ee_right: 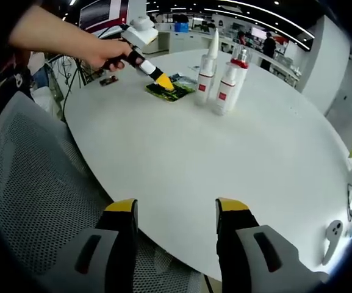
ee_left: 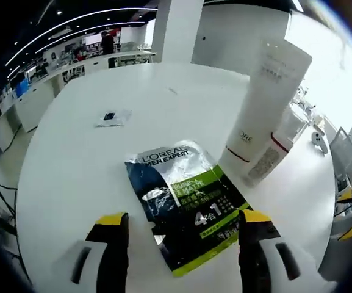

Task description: Arrange the skincare products in the storage area until every visible bottle or jar stands upright without overlapping.

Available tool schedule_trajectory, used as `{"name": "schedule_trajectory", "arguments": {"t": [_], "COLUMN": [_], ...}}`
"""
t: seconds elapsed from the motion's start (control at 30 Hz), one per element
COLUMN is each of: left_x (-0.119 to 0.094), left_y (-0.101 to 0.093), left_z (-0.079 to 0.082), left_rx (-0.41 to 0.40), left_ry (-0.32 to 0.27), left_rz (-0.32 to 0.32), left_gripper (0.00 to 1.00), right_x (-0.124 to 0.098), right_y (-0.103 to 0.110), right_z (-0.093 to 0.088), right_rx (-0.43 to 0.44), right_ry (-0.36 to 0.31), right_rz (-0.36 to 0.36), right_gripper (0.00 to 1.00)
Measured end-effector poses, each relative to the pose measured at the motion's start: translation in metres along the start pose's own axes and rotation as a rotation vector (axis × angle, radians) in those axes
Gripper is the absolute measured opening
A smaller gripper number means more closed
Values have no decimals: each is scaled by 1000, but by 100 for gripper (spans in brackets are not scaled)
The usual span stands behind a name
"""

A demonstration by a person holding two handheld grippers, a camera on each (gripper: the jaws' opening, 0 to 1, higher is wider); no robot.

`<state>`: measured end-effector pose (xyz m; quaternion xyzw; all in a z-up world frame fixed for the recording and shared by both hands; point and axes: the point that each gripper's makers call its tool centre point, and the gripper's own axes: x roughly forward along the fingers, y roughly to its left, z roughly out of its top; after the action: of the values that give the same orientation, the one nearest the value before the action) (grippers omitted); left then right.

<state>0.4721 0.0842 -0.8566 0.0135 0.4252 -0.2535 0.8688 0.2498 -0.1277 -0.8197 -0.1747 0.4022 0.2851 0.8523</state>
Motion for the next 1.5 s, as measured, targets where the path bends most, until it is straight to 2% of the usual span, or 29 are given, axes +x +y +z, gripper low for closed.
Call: {"name": "schedule_trajectory", "arguments": {"t": [0.07,0.2,0.27,0.37,0.53,0.77,0.8,0.87,0.93,1.1,1.23,1.37,1.43,1.5], "left_x": [4,14,16,18,16,12,9,1,-8,-32,-56,-75,-83,-92], "left_y": [-3,-11,-11,-21,-25,-31,-30,-34,-35,-42,-52,-74,-89,-106], "left_z": [4,4,8,10,5,4,4,12,17,10,8,-13,-27,-42], "left_rx": [-21,-6,44,48,64,77,59,-46,-84,-87,-160,-187,-172,-142], "left_ry": [-14,7,0,0,14,11,8,-50,-107,-123,-198,-206,-195,-169], "left_rz": [-34,-62,-38,-44,-15,-32,-32,-27,-7,35,52,52,43,26], "left_gripper": [75,74,72,73,65,67,66,66,65,67,66,66,66,65], "right_x": [0,0,-1,-1,-2,-2,-2,-3,-3,-3,-4,-7,-7,-10], "right_y": [-1,-2,-3,-5,-7,-7,-7,-7,-7,-5,-4,-4,-3,-1], "right_z": [0,0,1,1,2,4,4,5,5,8,9,14,16,24], "right_rx": [1,3,5,11,9,8,7,7,10,11,16,49,86,140], "right_ry": [1,-1,-5,-9,-13,-22,-22,-25,-29,-38,-47,-69,-77,-112], "right_rz": [-2,-7,-15,-23,-32,-34,-34,-34,-32,-22,-16,-6,9,37], "right_gripper": [49,49,49,49,49,48,48,48,48,49,49,49,50,49]}}
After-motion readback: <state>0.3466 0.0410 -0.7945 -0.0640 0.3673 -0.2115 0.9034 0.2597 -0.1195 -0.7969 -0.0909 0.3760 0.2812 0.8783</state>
